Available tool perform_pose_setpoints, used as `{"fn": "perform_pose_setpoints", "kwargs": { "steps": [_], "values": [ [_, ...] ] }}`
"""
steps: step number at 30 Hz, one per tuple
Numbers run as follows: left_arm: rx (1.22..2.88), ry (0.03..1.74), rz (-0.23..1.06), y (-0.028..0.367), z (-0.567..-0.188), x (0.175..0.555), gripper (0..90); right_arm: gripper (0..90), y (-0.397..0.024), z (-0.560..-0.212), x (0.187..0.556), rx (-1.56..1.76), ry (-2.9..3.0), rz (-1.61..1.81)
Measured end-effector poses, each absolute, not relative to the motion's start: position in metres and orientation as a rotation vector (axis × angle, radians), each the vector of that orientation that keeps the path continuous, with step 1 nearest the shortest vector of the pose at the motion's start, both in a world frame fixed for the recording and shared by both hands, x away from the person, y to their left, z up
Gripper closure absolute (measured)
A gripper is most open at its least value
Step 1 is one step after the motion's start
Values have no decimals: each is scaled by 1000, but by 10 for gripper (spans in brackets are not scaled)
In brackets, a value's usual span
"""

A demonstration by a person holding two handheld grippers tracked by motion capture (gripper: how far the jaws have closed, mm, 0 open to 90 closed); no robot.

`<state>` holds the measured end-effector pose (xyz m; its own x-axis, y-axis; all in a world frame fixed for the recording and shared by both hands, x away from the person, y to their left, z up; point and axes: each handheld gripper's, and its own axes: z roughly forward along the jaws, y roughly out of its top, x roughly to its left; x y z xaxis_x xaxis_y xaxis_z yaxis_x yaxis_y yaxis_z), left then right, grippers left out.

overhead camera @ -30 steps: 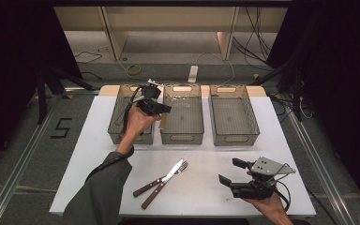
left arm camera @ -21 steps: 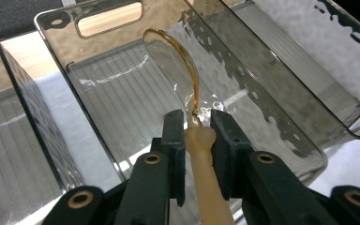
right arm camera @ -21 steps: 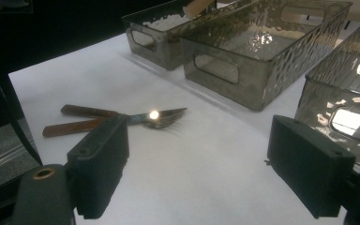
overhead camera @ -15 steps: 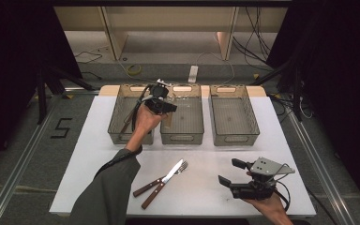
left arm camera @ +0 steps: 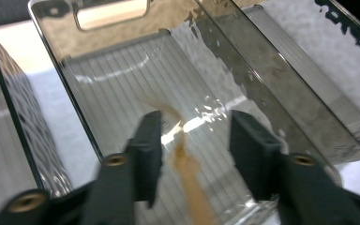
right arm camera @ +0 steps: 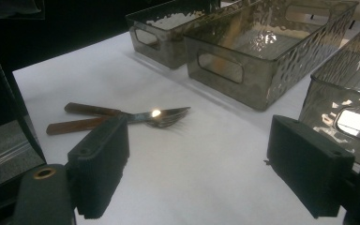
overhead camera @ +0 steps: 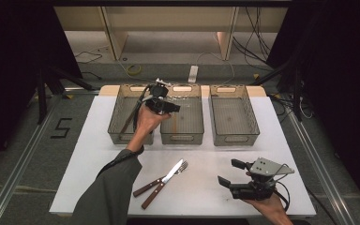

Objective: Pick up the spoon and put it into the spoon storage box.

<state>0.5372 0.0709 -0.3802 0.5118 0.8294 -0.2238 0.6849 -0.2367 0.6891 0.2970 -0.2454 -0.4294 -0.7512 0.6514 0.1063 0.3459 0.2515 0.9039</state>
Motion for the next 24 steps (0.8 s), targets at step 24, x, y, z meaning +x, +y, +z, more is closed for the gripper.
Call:
{"fn": "perform_pose_setpoints", "kwargs": {
  "steps": [24],
  "values": [
    [2002,1191,186,104,-361,486,212,219,-245,-429,296,926,2236,1497]
  ]
}}
